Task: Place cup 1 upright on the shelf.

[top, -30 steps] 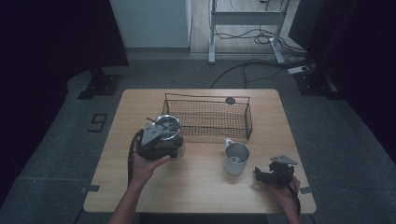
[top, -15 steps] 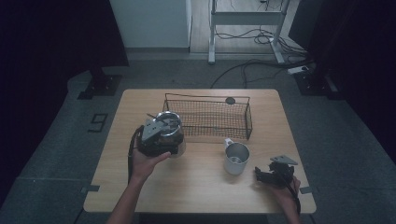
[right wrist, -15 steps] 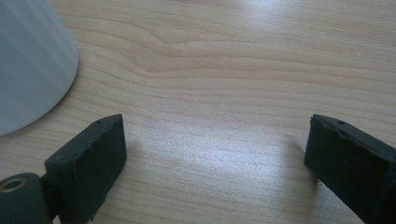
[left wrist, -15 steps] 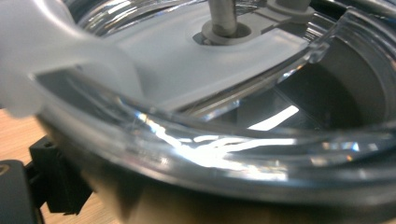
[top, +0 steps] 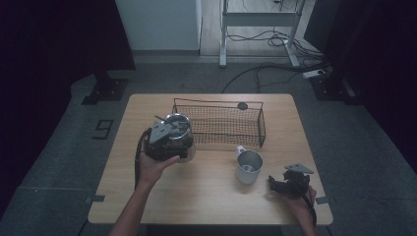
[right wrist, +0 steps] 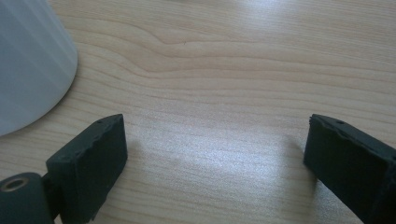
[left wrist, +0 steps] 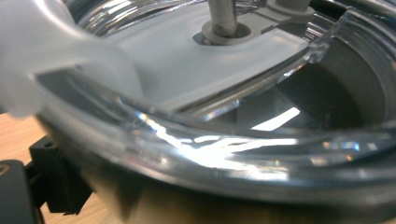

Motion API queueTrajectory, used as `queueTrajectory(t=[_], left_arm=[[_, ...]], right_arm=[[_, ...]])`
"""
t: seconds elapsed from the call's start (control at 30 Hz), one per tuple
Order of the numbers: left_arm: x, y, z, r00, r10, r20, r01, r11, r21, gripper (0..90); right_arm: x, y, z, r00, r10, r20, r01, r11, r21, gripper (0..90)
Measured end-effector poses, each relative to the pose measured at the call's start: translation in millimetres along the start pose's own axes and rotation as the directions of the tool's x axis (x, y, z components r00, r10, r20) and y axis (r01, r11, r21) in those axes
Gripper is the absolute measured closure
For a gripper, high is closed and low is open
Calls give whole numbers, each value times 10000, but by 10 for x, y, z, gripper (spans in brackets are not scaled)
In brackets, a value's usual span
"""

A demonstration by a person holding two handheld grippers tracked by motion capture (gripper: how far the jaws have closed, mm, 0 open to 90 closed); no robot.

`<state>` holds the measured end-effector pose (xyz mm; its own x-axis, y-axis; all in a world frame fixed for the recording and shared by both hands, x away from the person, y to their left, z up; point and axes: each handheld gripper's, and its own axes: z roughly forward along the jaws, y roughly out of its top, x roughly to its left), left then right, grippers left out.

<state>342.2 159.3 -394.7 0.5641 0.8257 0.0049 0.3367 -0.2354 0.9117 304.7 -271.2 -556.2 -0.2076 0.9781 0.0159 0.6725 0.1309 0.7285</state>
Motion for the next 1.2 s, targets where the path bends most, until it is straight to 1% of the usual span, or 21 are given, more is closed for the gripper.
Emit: queueTrajectory(t=[0.5, 0.6, 0.73, 1.03, 1.2], left_arm=[[77, 23, 85, 10000, -33, -87, 33, 10000, 46, 41], [91, 40, 107, 9999, 1, -126, 1, 9999, 114, 41], [113, 62, 123, 9999, -108, -61, 109, 9999, 106, 41], [136, 133, 186, 9999, -39, -117, 41, 9998, 217, 41], [127, 190, 227, 10000, -6, -67, 8, 9997, 237, 41]], right_arm=[[0, 0, -2, 10000, 8, 28, -8, 10000, 7, 61], [-1, 0, -2, 10000, 4, 27, -4, 10000, 6, 61], [0, 0, -3, 10000, 7, 32, -7, 10000, 6, 62], [-2, -1, -3, 10000, -4, 43, 4, 10000, 2, 65], [-3, 0, -4, 10000, -7, 26, 7, 10000, 9, 66]])
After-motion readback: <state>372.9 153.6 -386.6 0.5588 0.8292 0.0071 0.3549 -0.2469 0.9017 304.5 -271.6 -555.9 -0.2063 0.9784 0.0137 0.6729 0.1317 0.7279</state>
